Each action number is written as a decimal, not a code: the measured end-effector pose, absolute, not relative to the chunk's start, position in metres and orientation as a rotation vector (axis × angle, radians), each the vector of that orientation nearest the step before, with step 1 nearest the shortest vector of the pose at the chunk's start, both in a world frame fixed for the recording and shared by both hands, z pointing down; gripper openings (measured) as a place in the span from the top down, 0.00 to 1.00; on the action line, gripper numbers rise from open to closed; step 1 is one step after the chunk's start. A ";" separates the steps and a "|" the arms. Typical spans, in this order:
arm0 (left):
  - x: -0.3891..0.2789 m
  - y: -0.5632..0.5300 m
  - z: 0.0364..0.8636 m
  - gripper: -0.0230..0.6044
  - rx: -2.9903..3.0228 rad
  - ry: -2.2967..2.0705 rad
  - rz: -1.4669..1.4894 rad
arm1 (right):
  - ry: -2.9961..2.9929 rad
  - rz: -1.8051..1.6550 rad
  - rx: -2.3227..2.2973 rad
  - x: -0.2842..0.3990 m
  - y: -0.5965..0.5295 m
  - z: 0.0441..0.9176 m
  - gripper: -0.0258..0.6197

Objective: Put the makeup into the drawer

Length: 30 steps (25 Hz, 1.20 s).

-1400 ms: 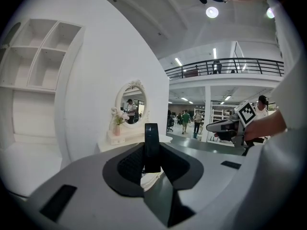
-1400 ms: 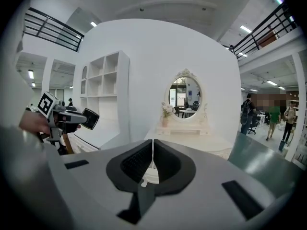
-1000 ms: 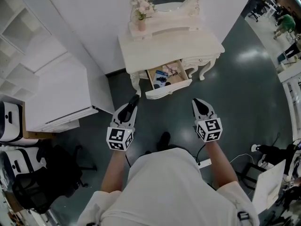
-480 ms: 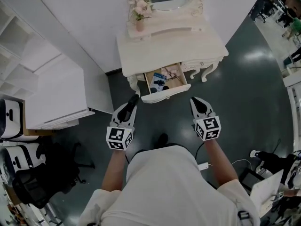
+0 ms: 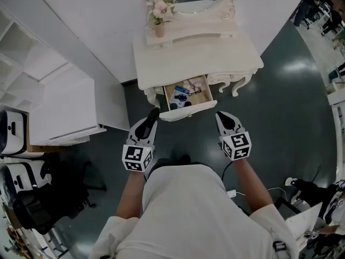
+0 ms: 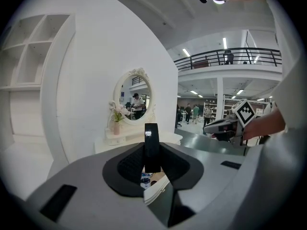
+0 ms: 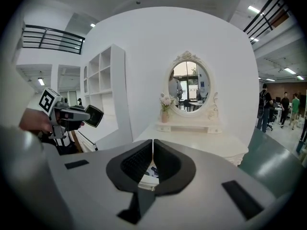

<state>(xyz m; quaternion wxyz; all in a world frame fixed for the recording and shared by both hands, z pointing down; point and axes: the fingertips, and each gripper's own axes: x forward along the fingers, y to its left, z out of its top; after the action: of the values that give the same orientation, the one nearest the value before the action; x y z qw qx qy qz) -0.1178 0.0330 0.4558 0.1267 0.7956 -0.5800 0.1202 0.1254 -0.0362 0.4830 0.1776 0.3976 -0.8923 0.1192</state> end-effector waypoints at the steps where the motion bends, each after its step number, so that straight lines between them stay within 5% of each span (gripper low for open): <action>1: -0.117 0.032 0.456 0.80 2.316 -1.689 0.352 | -2.525 0.337 1.118 0.125 -0.037 0.483 0.91; 30: -0.148 -0.085 0.492 0.80 2.366 -1.469 0.369 | -2.382 0.422 1.212 0.086 -0.116 0.509 0.91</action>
<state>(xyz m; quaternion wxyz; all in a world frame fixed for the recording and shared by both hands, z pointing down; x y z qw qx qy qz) -0.1480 -0.0847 0.4920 0.1656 0.8305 -0.5158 0.1294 0.0863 -0.1159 0.5089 0.2164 0.4373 -0.8595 0.1524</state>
